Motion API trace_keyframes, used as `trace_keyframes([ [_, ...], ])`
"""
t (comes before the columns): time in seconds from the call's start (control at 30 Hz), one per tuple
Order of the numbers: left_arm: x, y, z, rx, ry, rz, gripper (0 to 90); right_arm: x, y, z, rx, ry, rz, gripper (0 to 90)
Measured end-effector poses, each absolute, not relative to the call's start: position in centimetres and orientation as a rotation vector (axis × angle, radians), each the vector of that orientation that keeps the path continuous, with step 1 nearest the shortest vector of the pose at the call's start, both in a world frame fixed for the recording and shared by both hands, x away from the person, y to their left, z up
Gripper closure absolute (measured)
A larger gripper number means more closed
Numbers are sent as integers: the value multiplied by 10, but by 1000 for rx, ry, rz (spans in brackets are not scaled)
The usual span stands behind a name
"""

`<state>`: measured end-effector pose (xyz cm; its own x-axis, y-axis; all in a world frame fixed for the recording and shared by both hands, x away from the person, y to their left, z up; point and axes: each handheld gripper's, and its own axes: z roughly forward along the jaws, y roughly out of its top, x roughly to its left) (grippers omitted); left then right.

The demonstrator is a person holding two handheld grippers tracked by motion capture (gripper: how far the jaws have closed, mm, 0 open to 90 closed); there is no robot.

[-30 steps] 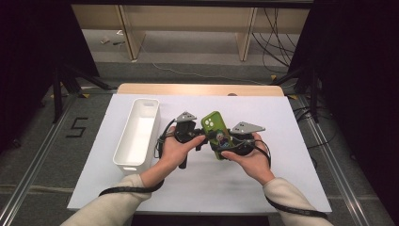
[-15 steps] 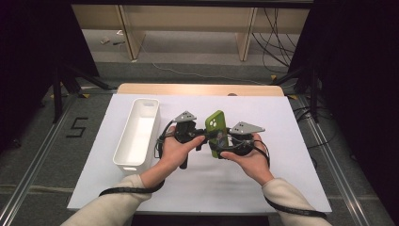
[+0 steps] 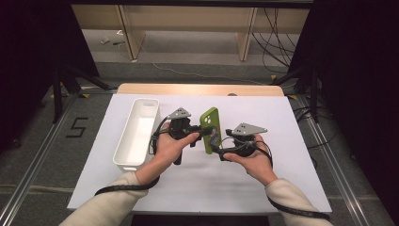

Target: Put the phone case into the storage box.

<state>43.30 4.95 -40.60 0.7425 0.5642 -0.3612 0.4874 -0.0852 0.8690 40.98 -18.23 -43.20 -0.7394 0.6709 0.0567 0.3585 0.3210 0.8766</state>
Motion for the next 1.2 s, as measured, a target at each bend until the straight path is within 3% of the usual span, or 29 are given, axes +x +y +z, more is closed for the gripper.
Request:
trace_keyframes([
  [1.2, 438, 50, -401, 1842, 548, 52, 773, 418, -193, -439, 811, 2362, 1466, 160],
])
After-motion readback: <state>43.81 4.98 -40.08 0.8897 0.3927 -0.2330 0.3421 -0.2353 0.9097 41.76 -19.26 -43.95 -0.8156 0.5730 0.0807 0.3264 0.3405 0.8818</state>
